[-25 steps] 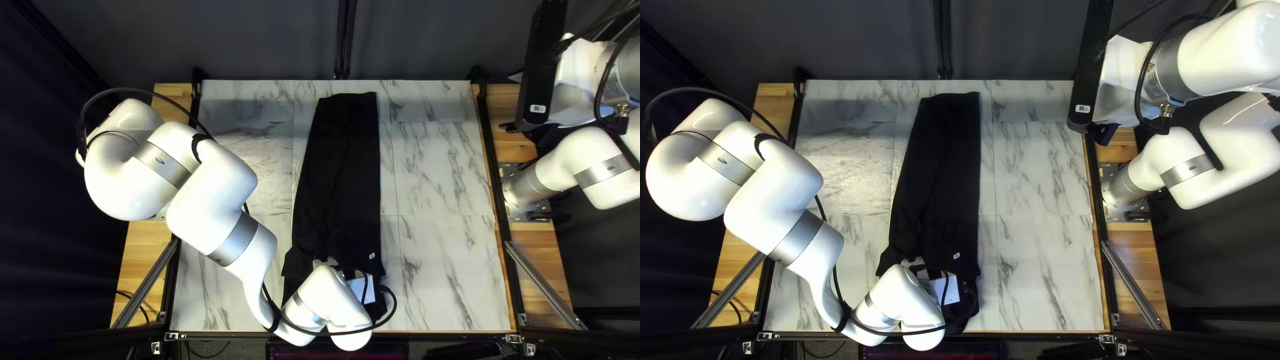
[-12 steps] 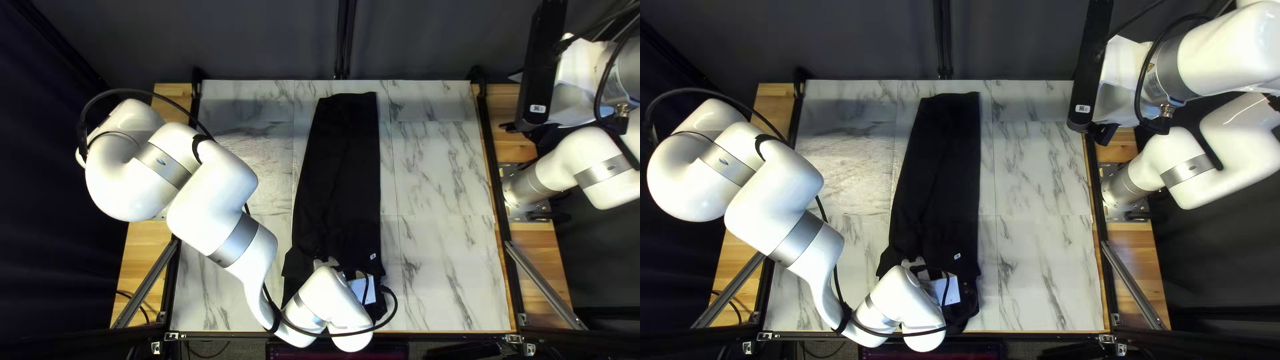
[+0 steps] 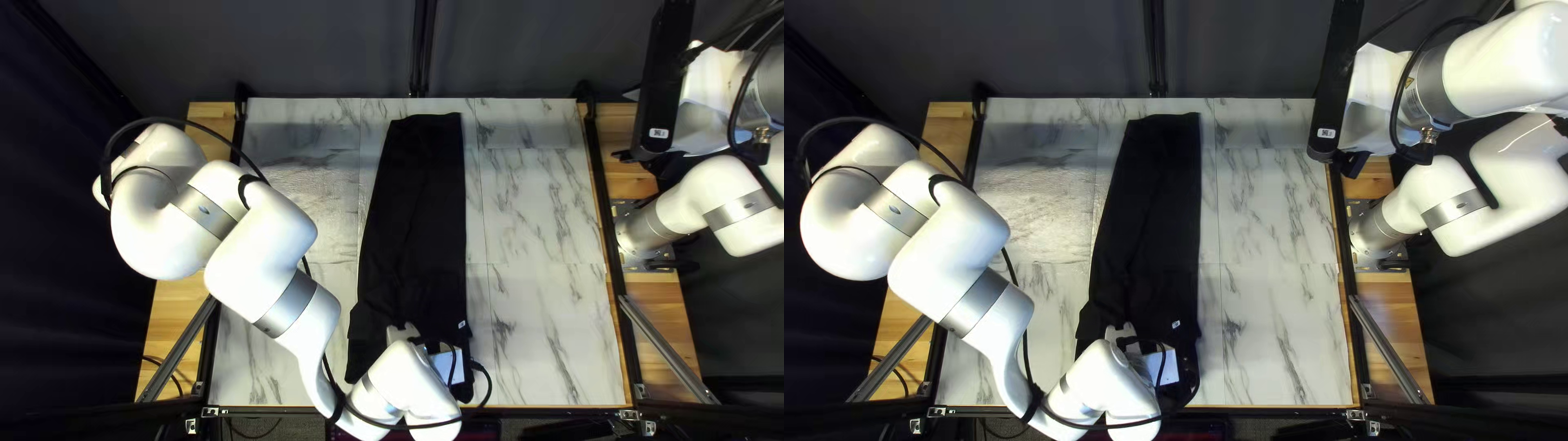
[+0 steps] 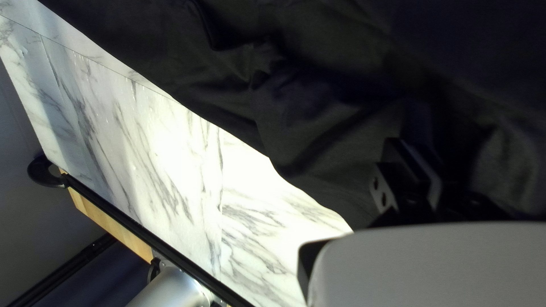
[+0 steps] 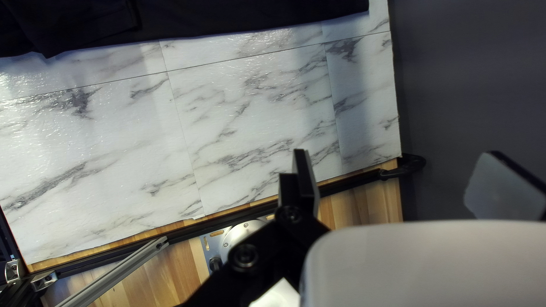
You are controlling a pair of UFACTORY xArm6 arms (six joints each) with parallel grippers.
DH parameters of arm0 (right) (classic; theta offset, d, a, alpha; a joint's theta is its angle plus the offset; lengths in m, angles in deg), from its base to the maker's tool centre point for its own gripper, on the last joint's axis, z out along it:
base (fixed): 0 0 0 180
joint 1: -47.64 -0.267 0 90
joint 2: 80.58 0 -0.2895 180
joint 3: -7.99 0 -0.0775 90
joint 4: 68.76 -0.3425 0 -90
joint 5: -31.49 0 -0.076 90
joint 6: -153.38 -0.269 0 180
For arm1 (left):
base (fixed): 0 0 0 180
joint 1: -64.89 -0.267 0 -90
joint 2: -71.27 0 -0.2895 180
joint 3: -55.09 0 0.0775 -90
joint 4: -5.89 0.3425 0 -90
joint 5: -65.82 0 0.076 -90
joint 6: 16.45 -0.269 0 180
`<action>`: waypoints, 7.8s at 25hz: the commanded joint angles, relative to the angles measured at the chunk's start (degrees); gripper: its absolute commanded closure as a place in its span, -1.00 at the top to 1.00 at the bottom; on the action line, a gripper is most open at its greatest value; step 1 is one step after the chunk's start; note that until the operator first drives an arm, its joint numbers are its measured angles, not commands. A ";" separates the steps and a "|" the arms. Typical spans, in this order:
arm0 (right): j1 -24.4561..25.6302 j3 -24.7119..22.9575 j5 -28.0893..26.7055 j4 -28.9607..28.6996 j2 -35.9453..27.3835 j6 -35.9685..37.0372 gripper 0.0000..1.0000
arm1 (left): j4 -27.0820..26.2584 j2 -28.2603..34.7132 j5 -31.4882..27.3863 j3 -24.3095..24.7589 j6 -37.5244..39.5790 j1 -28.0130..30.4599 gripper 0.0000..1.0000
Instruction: Fold t-shirt
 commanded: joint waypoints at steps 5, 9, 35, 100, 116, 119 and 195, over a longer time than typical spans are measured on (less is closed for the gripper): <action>0.00 0.00 0.00 0.00 0.00 0.00 1.00 | 0.51 -4.85 -2.47 -8.67 -1.80 0.71 -1.00; 0.00 0.00 0.00 0.00 0.00 0.00 1.00 | 0.52 -5.29 -1.70 -9.28 -2.31 0.86 -1.00; 0.00 0.00 0.00 0.00 0.00 0.00 1.00 | 1.99 22.18 13.99 30.43 -2.97 -8.61 1.00; 0.00 0.00 0.00 0.00 0.00 0.00 1.00 | -30.50 34.66 56.32 55.73 -30.13 -18.34 -1.00; 0.00 0.00 0.00 0.00 0.00 0.00 1.00 | -35.25 37.59 61.17 63.94 -31.34 -18.35 1.00; 0.00 0.00 0.00 0.00 0.00 0.00 1.00 | -36.59 37.60 62.62 64.56 -31.45 -17.60 1.00; 0.00 0.00 0.00 0.00 0.00 0.00 1.00 | -56.04 35.91 65.97 64.89 -49.04 -18.05 0.89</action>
